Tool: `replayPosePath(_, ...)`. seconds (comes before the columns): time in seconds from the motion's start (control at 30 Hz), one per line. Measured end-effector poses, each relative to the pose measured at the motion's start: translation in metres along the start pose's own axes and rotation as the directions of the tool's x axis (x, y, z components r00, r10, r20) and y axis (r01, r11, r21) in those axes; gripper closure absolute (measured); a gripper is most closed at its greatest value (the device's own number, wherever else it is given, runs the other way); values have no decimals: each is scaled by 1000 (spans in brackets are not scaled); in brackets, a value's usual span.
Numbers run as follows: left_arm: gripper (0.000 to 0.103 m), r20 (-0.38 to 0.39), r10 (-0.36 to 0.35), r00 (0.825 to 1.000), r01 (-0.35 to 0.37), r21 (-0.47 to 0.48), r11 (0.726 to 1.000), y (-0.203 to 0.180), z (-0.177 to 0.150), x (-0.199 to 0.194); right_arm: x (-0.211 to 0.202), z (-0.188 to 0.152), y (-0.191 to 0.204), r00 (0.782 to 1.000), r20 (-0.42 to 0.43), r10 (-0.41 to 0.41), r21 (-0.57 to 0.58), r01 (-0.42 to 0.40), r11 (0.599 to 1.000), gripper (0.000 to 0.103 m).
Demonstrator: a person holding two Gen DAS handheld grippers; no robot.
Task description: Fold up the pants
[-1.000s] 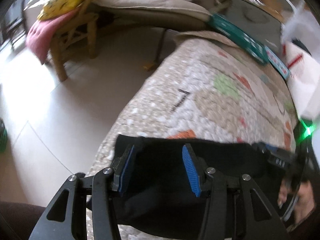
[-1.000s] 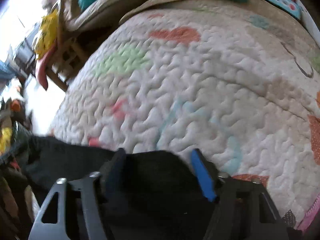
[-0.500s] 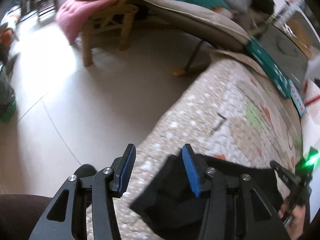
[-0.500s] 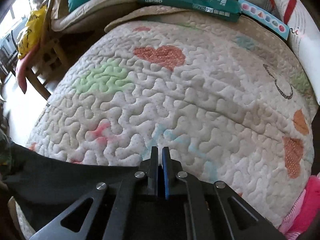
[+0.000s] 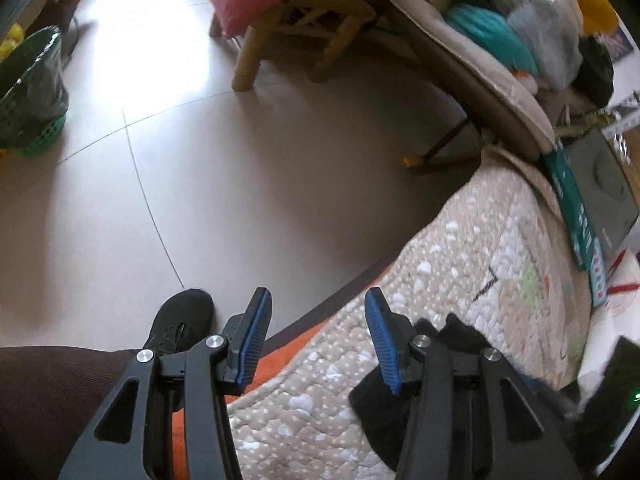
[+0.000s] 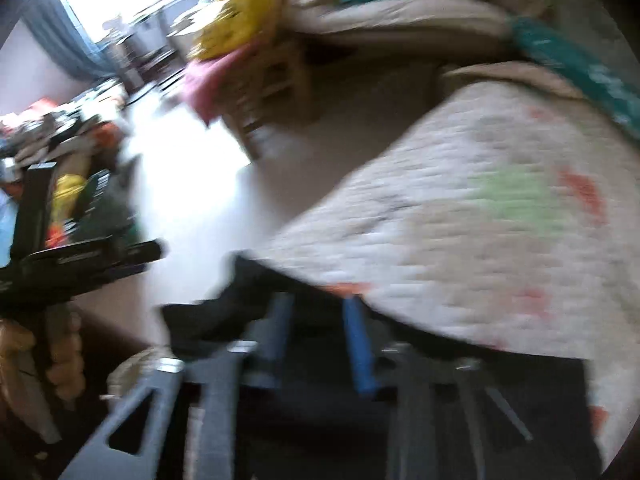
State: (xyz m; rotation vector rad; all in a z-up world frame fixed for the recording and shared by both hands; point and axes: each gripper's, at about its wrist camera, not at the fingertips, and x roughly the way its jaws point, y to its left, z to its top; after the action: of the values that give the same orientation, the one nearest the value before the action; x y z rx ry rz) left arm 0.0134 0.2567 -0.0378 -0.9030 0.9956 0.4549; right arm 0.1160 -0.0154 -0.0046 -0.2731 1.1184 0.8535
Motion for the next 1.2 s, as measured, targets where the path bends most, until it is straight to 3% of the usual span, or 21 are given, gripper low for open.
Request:
replayPosePath(0.07,56,5,-13,1000,13,-24,1000,6,4,-4,25,5,21,998,-56,25,-22,-26,999,84)
replayPosePath(0.13,56,13,-22,1000,22,-39,999,9,6,-7,57,8,40,992,-128,-3,-41,-3,999,84)
replayPosePath(0.2,56,26,-25,999,26,-47,999,10,8,-11,78,9,57,986,-159,-52,-73,41,996,77)
replayPosePath(0.23,56,31,-28,999,29,-47,998,10,8,-13,81,9,65,984,-154,-88,-104,73,992,72)
replayPosePath(0.27,56,35,-32,999,33,-46,998,10,8,-14,83,9,74,981,-154,-121,-135,101,986,60)
replayPosePath(0.33,56,39,-38,999,40,-43,998,9,7,-17,81,10,86,980,-152,-129,-171,102,980,44)
replayPosePath(0.4,55,34,-45,998,46,-41,998,10,6,-17,71,12,87,983,-140,-121,-190,93,977,44)
replayPosePath(0.5,55,-3,-51,999,51,-25,998,9,-4,-11,46,19,64,993,-88,-77,-103,68,992,44)
replayPosePath(0.63,55,-32,-52,998,52,-6,999,3,-26,-5,24,28,33,994,-49,-99,-15,99,995,44)
replayPosePath(0.77,41,-51,-75,996,76,11,997,-7,-59,0,13,31,19,995,-49,-83,10,83,996,44)
replayPosePath(0.87,41,-98,-84,992,87,24,996,-15,-73,14,18,34,22,997,-66,-43,-8,42,999,43)
replayPosePath(0.97,39,-75,-88,993,93,74,993,-25,-82,23,37,39,30,994,-112,-19,-33,15,999,43)
replayPosePath(1.07,33,-99,-111,989,121,94,988,-30,-86,33,56,38,37,987,-151,-50,-92,36,995,42)
replayPosePath(1.2,28,-137,-120,983,129,54,990,-26,-87,48,75,39,44,977,-182,-107,-159,78,984,40)
